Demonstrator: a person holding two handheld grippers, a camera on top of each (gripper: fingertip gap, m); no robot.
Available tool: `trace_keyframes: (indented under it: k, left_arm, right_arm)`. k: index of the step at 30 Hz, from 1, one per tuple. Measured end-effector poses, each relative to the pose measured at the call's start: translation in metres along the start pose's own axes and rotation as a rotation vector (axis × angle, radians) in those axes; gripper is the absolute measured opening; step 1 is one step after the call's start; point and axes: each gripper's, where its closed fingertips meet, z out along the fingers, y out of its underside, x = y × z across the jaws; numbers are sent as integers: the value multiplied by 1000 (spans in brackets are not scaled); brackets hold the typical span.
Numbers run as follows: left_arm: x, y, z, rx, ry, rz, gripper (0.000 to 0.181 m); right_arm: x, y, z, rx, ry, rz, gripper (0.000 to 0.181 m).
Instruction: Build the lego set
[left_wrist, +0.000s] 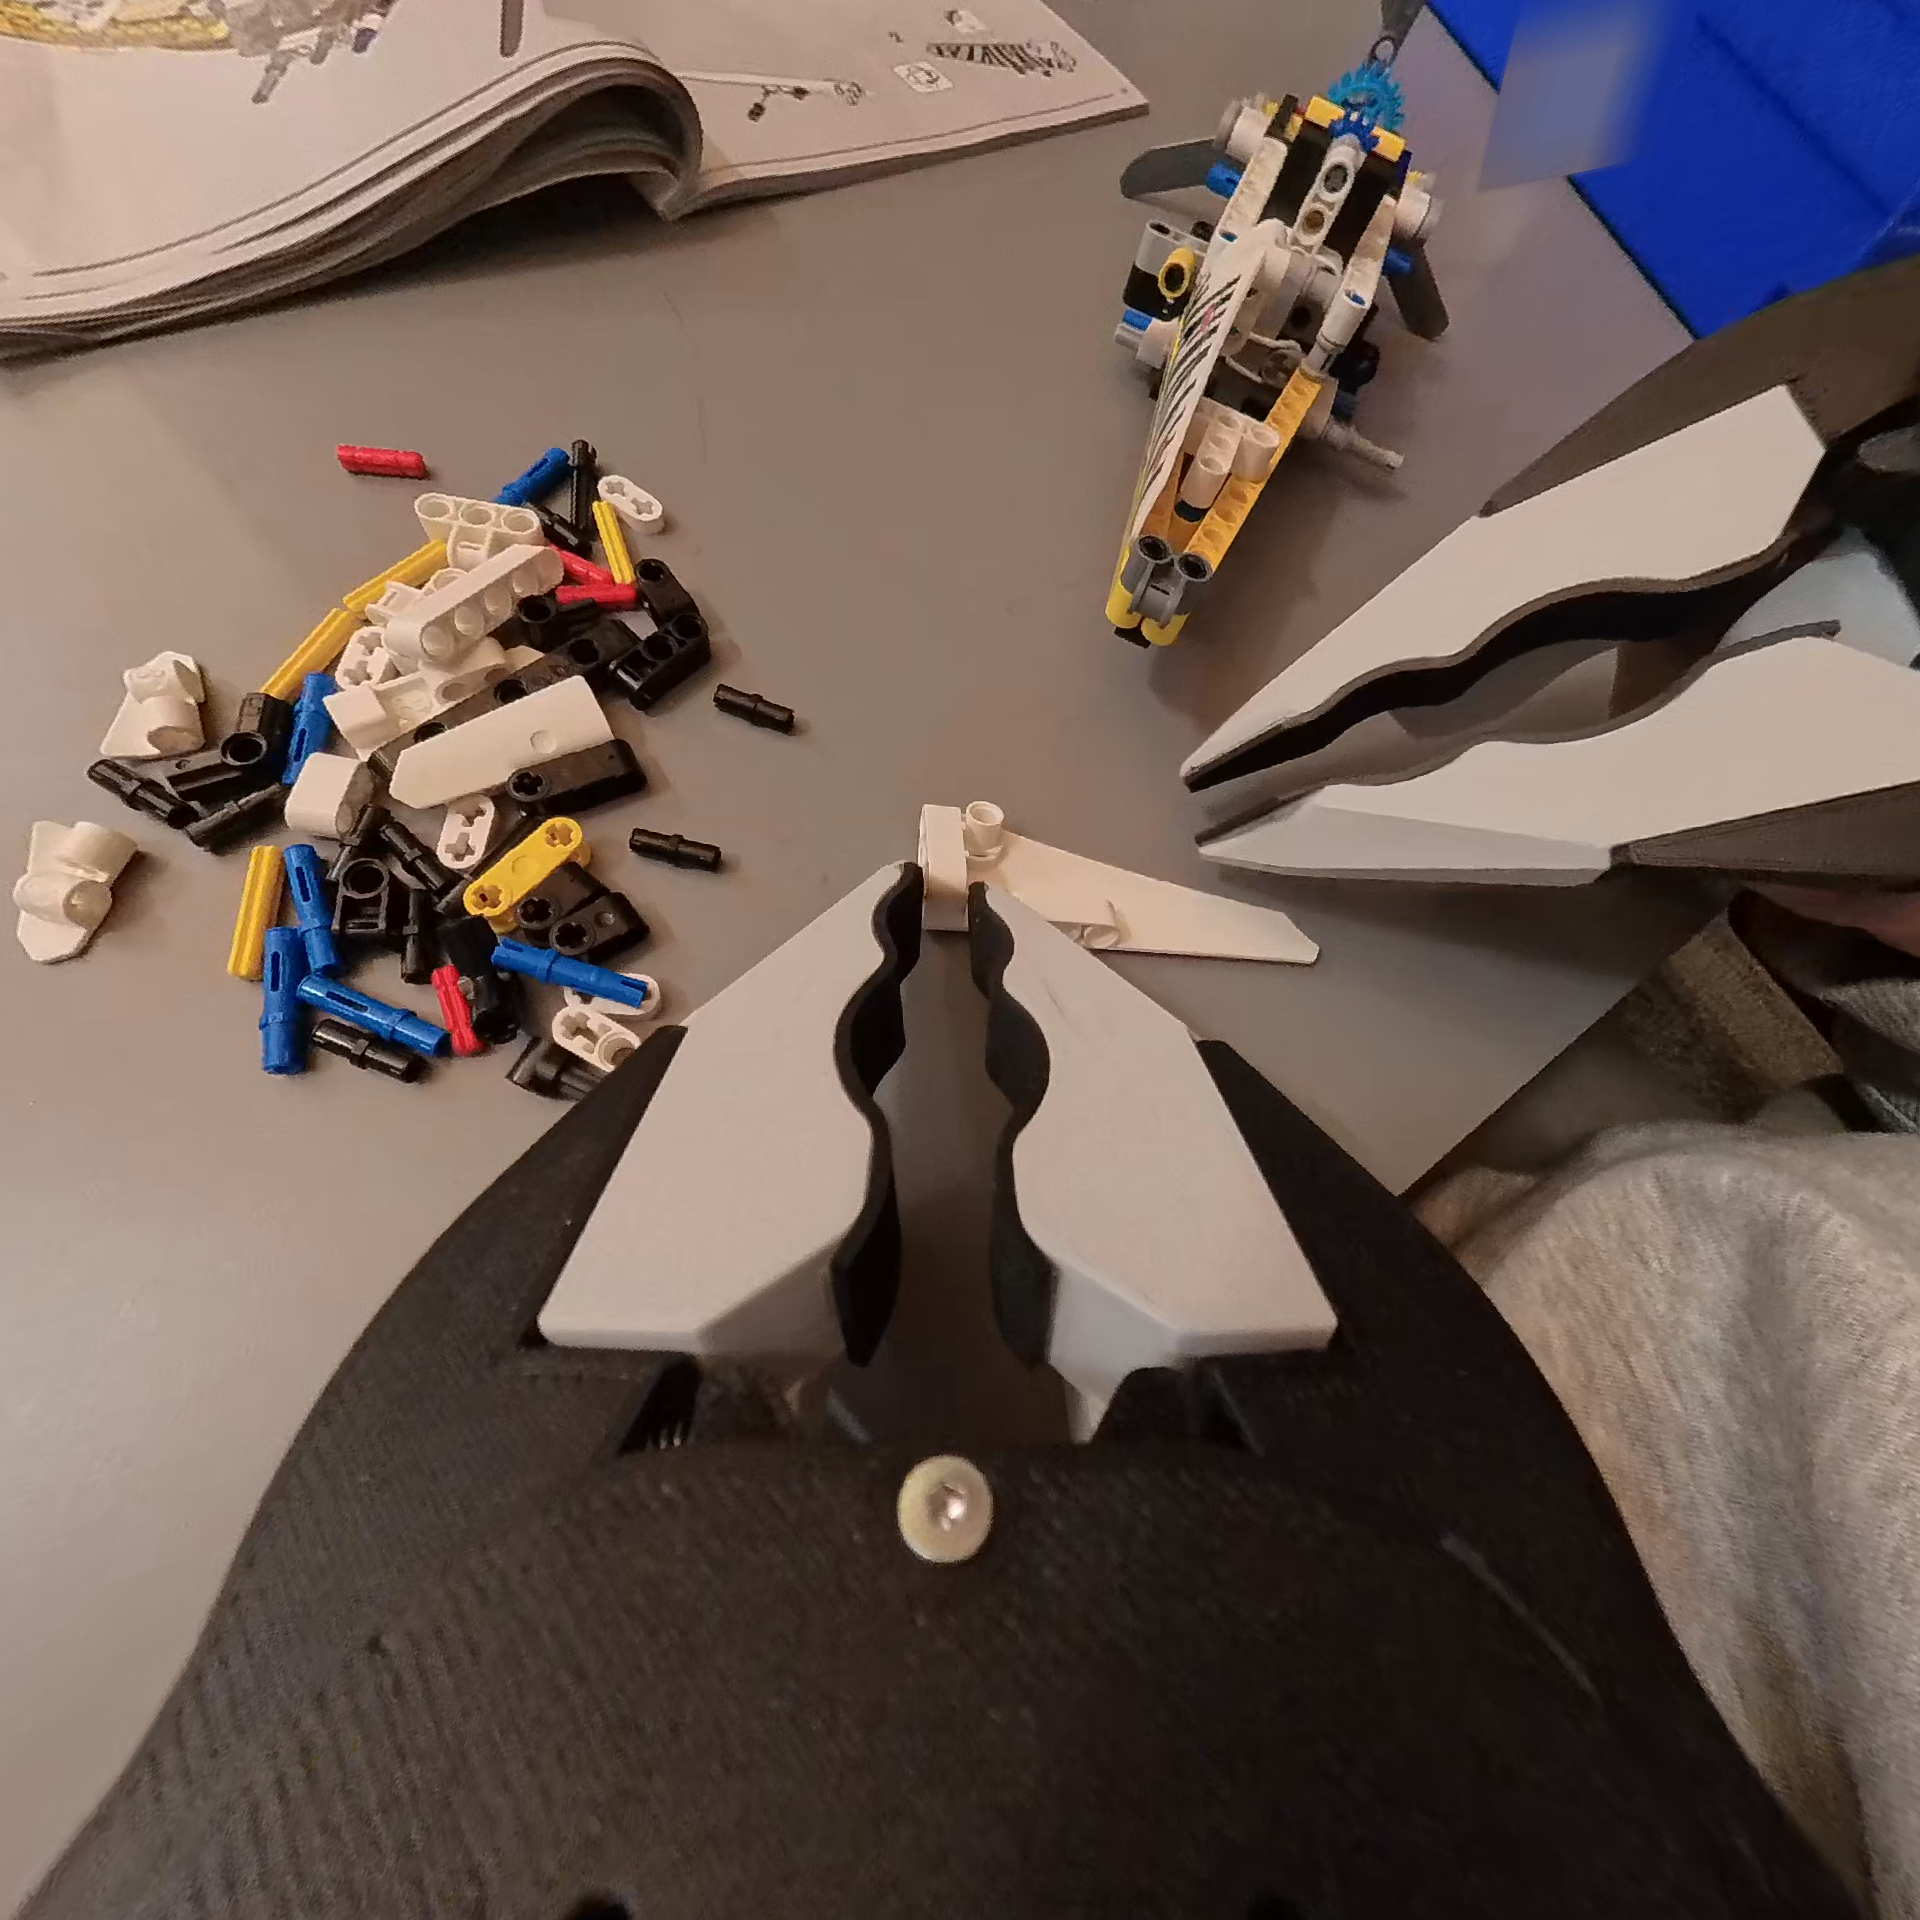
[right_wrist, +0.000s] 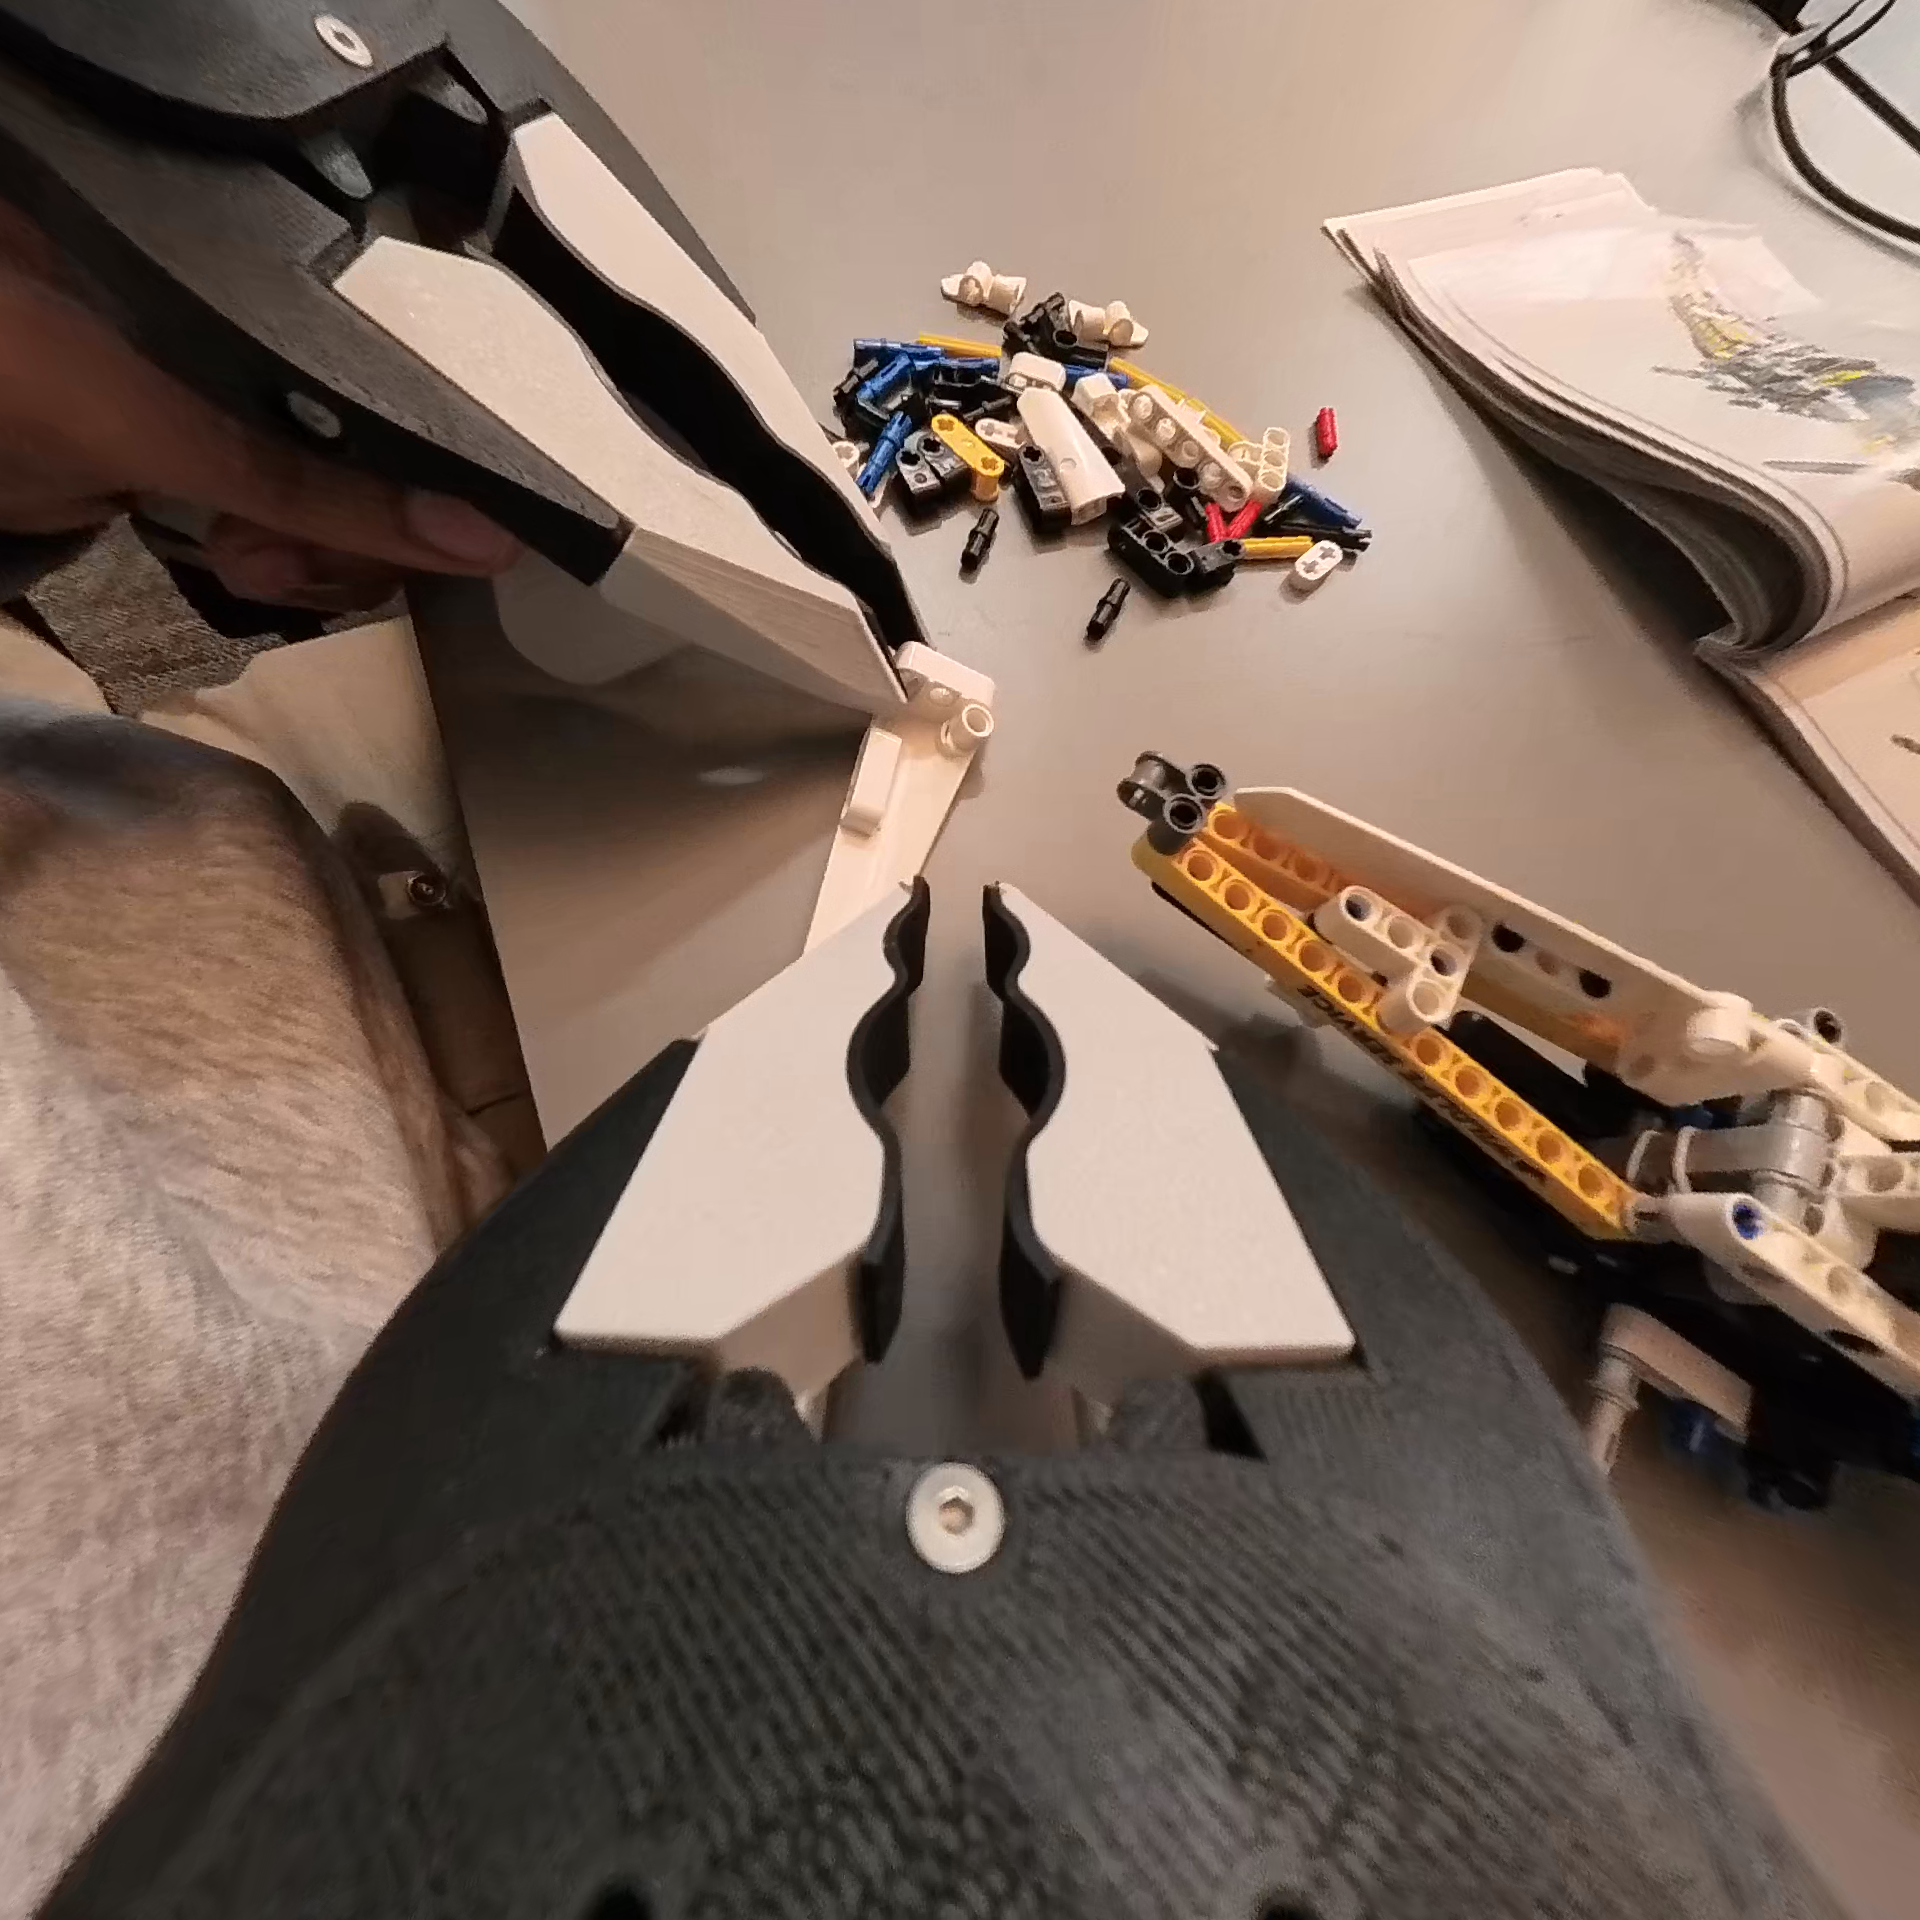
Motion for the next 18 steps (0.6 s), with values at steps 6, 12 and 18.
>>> trace_keyframes:
  k: [6, 12, 18]
  left_arm:
    - [-4, -3, 2, 8, -19, -8, 6]
    - [-9, -2, 1, -2, -36, -9, 7]
    - [-10, -1, -1, -4, -32, -7, 6]
  right_arm:
    - [-8, -3, -2, 19, -38, -30, 12]
    - [-25, -13, -3, 65, -118, -30, 22]
    - [-25, -7, 2, 20, -105, -40, 23]
